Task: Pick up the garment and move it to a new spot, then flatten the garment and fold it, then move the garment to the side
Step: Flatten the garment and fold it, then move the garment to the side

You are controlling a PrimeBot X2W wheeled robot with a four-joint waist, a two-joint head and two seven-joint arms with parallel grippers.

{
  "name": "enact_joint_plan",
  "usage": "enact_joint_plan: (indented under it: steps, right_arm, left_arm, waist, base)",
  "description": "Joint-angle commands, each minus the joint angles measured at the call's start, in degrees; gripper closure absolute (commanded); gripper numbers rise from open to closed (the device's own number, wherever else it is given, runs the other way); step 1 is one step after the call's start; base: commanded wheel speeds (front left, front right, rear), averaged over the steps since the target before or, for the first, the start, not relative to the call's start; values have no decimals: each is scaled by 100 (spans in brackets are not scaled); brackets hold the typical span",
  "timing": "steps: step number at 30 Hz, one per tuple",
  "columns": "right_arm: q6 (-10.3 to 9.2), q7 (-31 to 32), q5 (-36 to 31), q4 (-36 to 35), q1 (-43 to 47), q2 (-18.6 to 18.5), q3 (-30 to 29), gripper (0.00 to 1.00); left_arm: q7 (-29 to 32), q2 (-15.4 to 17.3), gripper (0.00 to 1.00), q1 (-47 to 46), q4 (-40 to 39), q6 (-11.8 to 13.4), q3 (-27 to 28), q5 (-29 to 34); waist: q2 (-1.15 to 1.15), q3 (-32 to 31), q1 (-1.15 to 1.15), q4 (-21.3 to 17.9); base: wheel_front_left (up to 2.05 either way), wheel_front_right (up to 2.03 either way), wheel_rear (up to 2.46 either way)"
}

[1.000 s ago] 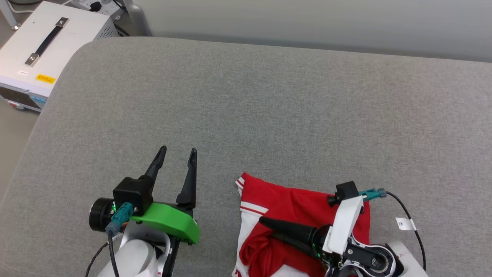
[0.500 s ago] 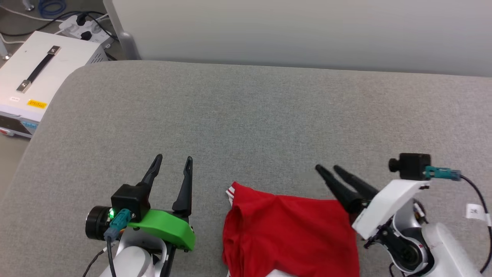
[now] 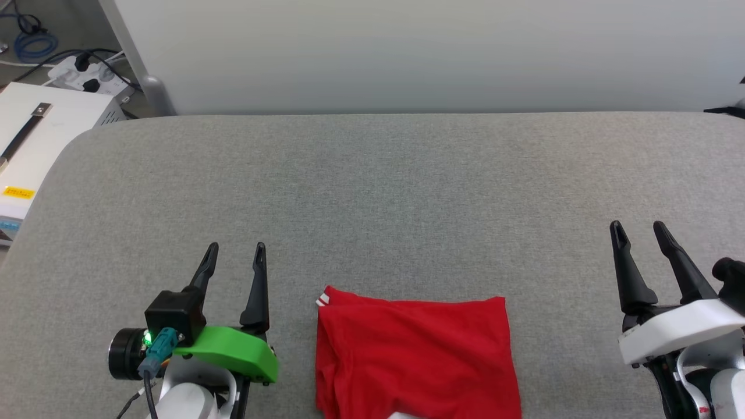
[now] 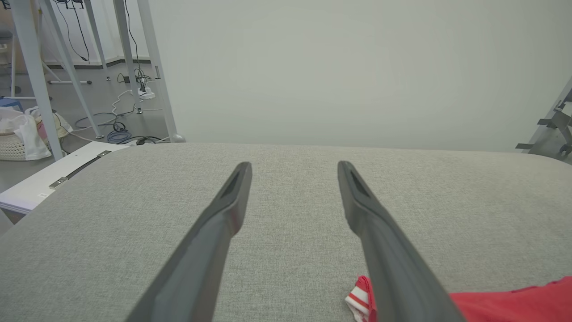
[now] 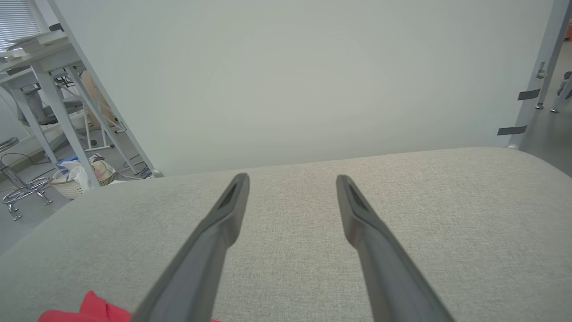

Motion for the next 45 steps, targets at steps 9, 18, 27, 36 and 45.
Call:
enact_joint_plan:
  steps: [9, 18, 27, 36, 45]
  right_arm:
    - [1, -57, -412, -347, 552, 113, 134, 0]
    - [1, 62, -718, -561, 810, 163, 156, 0]
    - [1, 169, -754, -596, 820, 190, 90, 0]
    - [1, 1080, -19, -22, 867, 65, -445, 0]
    - [1, 2829, 1566, 465, 849, -407, 371, 0]
  left_arm:
    - [-37, -20, 0, 415, 1, -8, 225, 150]
    - [-38, -114, 0, 641, 73, -106, 356, 245]
    - [-39, -234, 0, 627, 131, -223, 493, 343]
    - [-39, -372, 0, 473, 124, -321, 640, 475]
    - [-39, -604, 0, 186, 21, -511, 784, 667]
  waist:
    - [0, -260, 0, -201]
    - [0, -347, 0, -191]
    - [0, -344, 0, -173]
    - [0, -194, 0, 1]
    - [0, 277, 0, 330]
  base:
    - [0, 0, 0]
    - [0, 0, 0]
    - [0, 0, 0]
    - [0, 0, 0]
    - [0, 0, 0]
